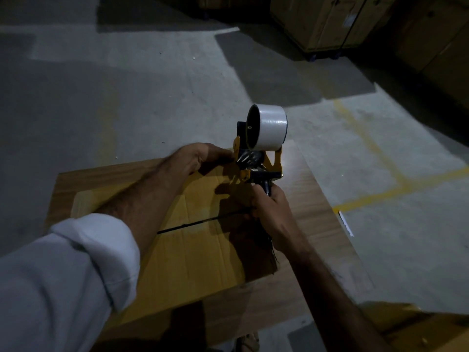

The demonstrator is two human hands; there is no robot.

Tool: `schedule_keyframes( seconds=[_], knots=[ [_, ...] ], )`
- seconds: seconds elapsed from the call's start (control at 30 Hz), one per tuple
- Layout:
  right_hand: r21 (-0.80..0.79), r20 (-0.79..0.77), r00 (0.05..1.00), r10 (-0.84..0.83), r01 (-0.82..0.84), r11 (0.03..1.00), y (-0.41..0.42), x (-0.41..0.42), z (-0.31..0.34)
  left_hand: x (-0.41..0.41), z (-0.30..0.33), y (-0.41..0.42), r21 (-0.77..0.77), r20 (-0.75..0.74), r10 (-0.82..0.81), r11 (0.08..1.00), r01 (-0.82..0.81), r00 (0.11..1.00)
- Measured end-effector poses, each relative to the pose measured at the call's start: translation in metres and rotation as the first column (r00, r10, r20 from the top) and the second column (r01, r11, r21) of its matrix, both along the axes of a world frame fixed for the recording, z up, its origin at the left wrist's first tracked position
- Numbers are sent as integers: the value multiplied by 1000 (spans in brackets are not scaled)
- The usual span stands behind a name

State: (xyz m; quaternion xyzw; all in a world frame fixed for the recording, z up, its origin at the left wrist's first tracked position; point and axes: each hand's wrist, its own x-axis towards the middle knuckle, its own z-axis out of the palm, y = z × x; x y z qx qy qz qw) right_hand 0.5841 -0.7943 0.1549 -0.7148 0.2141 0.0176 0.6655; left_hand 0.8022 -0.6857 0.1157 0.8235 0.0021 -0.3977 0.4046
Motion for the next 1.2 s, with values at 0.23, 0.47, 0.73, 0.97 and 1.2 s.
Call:
schedule_keyframes(
  seconds=[0.23,0.47,0.73,0.97,1.2],
  knots=[
    [48,9,1000,-20,20,999,0,7,3,3,-7,4,-43,16,75,996,-74,997],
    [131,-5,1000,5,-4,991,-21,13,23,1,8,7,-682,-145,22,722,-116,989],
    [320,-6,1000,-14,15,947,-38,9,41,-28,2,11,-722,170,14,683,115,985],
    [301,5,999,-33,29,953,-30,2,46,-34,0,9,-743,193,10,654,140,981],
    [285,0,997,-82,78,955,-20,3,50,-51,-3,-1,-757,298,242,649,74,924]
  ],
)
